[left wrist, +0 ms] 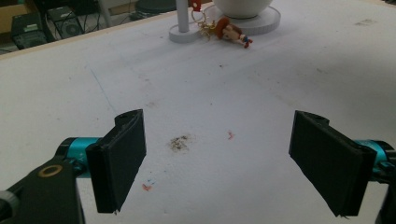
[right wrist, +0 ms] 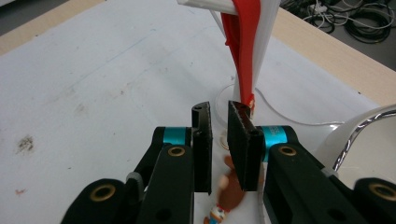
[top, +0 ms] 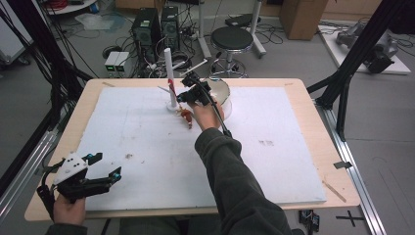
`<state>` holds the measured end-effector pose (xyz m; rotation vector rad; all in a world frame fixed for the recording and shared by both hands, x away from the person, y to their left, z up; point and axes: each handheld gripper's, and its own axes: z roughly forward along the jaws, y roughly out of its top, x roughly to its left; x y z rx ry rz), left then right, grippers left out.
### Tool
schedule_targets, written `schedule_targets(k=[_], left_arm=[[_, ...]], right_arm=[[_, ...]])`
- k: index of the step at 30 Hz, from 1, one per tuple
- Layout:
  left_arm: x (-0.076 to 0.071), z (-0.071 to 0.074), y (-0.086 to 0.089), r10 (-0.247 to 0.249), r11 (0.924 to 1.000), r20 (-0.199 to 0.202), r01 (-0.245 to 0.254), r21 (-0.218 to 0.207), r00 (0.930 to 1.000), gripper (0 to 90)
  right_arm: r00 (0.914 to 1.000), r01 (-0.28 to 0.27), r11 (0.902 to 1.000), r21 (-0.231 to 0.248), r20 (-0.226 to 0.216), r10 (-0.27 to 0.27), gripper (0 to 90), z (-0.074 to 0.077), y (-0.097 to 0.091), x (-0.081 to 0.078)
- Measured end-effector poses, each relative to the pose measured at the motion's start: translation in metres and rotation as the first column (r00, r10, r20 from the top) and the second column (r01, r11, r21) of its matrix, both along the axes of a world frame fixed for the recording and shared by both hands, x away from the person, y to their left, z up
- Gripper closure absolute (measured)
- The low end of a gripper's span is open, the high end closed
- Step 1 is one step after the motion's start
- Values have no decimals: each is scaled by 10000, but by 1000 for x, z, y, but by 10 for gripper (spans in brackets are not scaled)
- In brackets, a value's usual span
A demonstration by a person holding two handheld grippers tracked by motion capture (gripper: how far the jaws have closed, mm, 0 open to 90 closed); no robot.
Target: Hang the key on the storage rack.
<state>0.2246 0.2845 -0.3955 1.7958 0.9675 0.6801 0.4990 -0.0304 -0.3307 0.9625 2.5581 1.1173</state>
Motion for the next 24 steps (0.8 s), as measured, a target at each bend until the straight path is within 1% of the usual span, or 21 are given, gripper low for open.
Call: schedule_targets(k=[2, 4, 7, 13, 14, 15, 18, 21, 22, 24], left_arm=[[0, 0, 0, -2, 10000, 2, 2, -6, 10000, 193], [0, 0, 0, -23, 10000, -2, 23, 7, 10000, 192], [-1, 0, 0, -8, 10000, -2, 8, -11, 10000, 193], [-1, 0, 0, 27, 10000, 19, -27, -3, 10000, 192], [-1, 0, 0, 28, 10000, 17, -28, -6, 10000, 193], [-1, 0, 0, 28, 10000, 16, -28, -5, 10000, 193], [-1, 0, 0, 28, 10000, 14, -28, -3, 10000, 193], [-1, 0, 0, 30, 10000, 15, -30, 4, 10000, 193], [-1, 0, 0, 32, 10000, 7, -32, 12, 10000, 193], [-1, 0, 0, 21, 10000, -1, -21, 15, 10000, 193]], right_arm=[[10000, -52, 10000, 22, 57, 52, 793, 1, -2, -1], [9998, -197, 9994, 296, 75, 195, 785, 3, -3, -1], [9992, -398, 9983, 430, 38, 396, 783, 5, -5, -3], [9986, -532, 9957, 762, -17, 535, 773, 9, -11, -4], [9981, -619, 9946, 839, -5, 621, 774, 10, -12, -4], [9984, -555, 9945, 891, -68, 563, 773, 10, -13, -5], [9980, -615, 9927, 1036, 178, 600, 772, 10, -20, -5], [9984, -553, 9909, 1225, -5, 557, 764, 6, -28, -6], [9983, -580, 9901, 1282, 56, 578, 763, 5, -31, -5], [9984, -545, 9886, 1405, -39, 556, 752, 4, -36, -6]])
